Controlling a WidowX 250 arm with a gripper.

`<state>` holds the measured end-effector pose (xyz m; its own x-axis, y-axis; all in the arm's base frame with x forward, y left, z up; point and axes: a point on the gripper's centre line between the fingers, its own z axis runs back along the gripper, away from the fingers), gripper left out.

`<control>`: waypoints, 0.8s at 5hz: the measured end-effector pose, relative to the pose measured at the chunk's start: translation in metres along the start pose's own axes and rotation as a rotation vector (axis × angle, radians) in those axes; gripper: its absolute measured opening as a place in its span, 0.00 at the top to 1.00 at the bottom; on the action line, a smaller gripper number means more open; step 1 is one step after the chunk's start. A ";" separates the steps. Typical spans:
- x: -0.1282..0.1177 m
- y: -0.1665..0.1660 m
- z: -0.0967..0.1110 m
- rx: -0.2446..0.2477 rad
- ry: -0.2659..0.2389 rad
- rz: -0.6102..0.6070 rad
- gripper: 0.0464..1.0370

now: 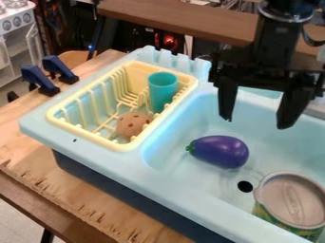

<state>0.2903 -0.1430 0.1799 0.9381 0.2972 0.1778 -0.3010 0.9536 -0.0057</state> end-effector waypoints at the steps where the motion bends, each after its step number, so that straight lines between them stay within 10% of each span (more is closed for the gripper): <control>1: -0.001 0.006 -0.010 0.034 -0.053 0.172 0.04; 4: 0.007 0.025 -0.032 -0.014 -0.145 0.486 0.04</control>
<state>0.2947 -0.1154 0.1499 0.6568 0.6977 0.2860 -0.6934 0.7079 -0.1344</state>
